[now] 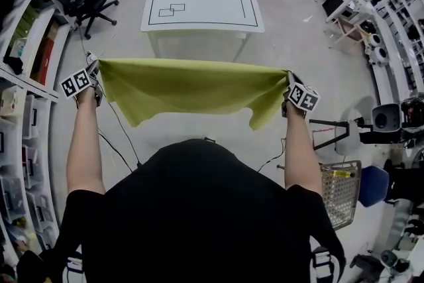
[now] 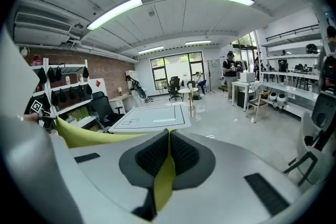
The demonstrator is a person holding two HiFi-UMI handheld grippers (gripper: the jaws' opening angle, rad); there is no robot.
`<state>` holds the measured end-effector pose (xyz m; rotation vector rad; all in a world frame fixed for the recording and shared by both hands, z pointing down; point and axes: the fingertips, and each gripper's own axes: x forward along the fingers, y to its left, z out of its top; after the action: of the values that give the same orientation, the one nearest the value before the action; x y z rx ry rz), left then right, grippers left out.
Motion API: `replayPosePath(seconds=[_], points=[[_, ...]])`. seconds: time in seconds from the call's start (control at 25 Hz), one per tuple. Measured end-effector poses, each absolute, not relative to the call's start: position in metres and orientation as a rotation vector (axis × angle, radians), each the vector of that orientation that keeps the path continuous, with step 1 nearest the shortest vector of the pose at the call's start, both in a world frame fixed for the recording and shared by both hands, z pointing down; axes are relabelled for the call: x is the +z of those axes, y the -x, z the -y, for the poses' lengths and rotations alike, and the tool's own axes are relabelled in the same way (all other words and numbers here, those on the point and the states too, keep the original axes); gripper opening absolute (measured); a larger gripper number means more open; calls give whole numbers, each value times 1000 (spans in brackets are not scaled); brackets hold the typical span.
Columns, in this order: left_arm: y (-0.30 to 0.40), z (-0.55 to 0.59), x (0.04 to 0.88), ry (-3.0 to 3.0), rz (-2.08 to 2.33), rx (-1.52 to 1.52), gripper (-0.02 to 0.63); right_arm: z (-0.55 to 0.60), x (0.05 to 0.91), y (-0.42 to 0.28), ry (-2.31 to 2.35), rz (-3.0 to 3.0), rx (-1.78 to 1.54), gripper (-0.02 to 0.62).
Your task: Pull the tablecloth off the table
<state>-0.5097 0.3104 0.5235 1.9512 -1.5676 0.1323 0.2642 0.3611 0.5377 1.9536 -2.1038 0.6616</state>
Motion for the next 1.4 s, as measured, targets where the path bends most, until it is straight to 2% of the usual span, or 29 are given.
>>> replayPosePath(seconds=[0.68,1.4], points=[[521,-284,432,-2088,1623,41,20,-348,439,-253,-2023,2214,492,21],[486,-289,431,-2098,1605,42,20,-356,438,-263,-2010,2234,495,21]])
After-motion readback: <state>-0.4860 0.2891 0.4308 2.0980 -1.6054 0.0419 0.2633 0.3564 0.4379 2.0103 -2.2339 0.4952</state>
